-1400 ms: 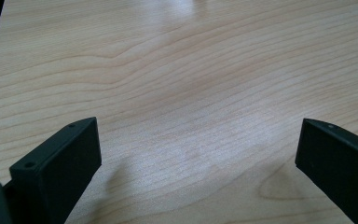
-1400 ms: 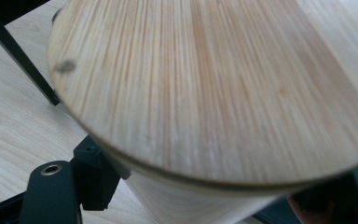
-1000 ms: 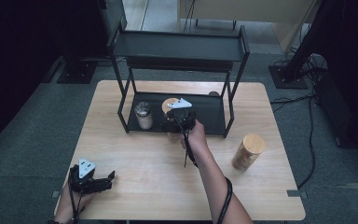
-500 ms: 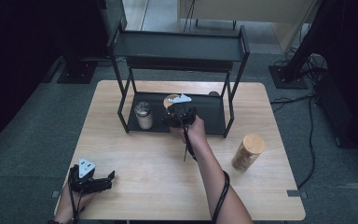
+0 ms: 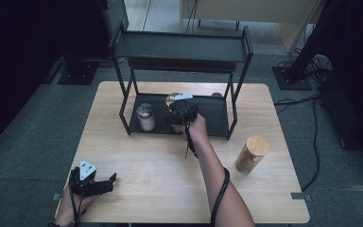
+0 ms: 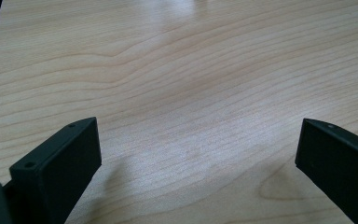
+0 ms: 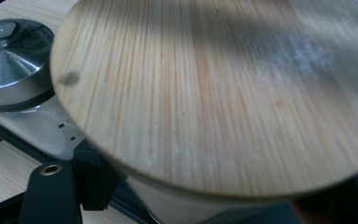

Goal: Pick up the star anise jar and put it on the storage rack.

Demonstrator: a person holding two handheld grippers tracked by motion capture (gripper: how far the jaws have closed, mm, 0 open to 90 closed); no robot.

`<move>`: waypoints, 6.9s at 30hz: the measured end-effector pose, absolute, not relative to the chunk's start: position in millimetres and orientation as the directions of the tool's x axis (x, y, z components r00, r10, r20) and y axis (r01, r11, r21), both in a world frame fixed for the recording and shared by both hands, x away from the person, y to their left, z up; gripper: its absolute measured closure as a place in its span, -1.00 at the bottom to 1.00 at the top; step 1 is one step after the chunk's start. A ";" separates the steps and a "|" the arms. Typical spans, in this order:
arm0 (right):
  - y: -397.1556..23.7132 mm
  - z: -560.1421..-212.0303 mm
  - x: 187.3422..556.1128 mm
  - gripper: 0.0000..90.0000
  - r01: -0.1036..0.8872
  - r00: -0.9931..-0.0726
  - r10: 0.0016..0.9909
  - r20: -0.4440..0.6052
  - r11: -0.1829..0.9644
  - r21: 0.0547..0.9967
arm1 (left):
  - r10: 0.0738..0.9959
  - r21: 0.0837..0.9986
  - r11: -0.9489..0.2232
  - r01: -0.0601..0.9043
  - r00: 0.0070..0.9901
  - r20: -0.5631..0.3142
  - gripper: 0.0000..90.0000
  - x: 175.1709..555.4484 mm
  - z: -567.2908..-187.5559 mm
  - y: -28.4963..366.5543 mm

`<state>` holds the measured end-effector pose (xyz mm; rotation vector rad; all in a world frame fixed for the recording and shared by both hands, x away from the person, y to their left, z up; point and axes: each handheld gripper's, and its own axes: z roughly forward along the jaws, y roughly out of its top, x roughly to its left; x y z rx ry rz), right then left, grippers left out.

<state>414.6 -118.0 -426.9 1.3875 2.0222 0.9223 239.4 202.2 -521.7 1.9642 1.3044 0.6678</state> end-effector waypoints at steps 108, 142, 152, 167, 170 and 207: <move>-147.8 -524.1 322.4 -0.98 0.613 -0.357 0.932 0.065 0.181 0.769 | 0.925 0.753 -0.303 0.584 0.371 0.085 -0.99 239.7 -522.3 198.5; -162.7 -525.4 288.7 -0.97 0.597 -0.342 0.938 0.054 0.172 0.783 | 0.923 0.748 -0.312 0.585 0.374 0.092 -0.99 240.1 -522.9 197.1; -170.2 -525.8 275.2 -0.97 0.589 -0.348 0.937 0.042 0.183 0.787 | 0.926 0.749 -0.304 0.589 0.368 0.087 -0.99 240.5 -522.8 198.0; -184.6 -525.9 257.6 -0.97 0.582 -0.338 0.940 0.041 0.175 0.794 | 0.928 0.747 -0.299 0.594 0.364 0.082 -0.99 241.1 -522.9 198.2; -186.4 -526.1 255.1 -0.97 0.582 -0.349 0.936 0.037 0.186 0.792 | 0.928 0.747 -0.299 0.594 0.364 0.081 -0.99 241.1 -522.9 198.2; -234.6 -526.2 214.1 -0.97 0.561 -0.330 0.943 0.035 0.166 0.811 | 0.927 0.745 -0.305 0.593 0.364 0.090 -0.99 240.9 -522.9 197.4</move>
